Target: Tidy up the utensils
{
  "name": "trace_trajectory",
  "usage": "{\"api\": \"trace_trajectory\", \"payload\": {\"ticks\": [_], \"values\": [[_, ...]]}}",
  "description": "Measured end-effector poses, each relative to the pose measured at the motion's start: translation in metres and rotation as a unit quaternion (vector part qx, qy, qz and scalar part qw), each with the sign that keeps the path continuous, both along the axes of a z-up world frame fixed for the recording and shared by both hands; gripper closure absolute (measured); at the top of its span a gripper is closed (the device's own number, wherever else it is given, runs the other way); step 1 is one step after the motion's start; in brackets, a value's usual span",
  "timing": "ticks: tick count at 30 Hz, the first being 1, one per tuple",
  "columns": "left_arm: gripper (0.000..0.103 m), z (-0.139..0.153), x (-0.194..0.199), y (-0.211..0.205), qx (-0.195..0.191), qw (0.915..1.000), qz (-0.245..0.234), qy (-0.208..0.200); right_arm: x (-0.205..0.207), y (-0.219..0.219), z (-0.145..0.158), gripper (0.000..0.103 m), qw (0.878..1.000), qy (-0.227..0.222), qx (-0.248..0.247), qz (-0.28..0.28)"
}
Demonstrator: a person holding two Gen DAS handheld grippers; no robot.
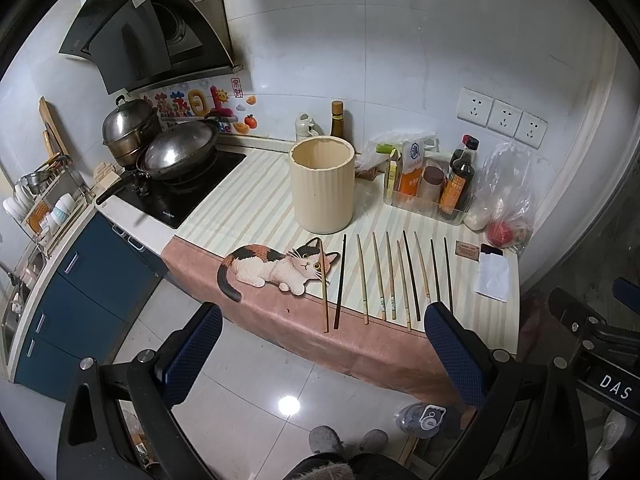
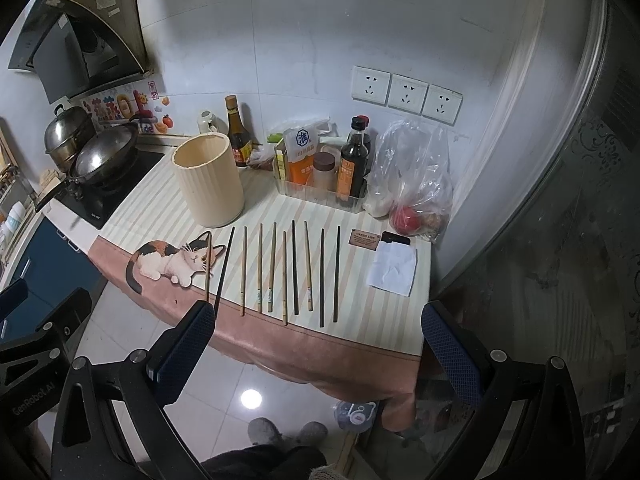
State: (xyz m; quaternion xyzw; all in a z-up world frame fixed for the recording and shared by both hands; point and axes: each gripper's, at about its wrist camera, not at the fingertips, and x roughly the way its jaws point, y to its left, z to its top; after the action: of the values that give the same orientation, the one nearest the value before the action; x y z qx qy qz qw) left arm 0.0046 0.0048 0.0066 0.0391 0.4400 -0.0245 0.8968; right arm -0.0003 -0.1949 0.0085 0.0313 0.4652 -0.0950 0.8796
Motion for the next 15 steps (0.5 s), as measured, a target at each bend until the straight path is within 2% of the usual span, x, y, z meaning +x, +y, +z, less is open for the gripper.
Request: {"api": "trace_trajectory", "payload": {"ticks": [15], "values": [[0.000, 0.0094, -0.0002, 0.0046, -0.001, 1.0000, 0.001, -0.007, -0.0006, 0.0017, 0.0010, 0.000, 1.000, -0.002, -0.003, 0.000]]}}
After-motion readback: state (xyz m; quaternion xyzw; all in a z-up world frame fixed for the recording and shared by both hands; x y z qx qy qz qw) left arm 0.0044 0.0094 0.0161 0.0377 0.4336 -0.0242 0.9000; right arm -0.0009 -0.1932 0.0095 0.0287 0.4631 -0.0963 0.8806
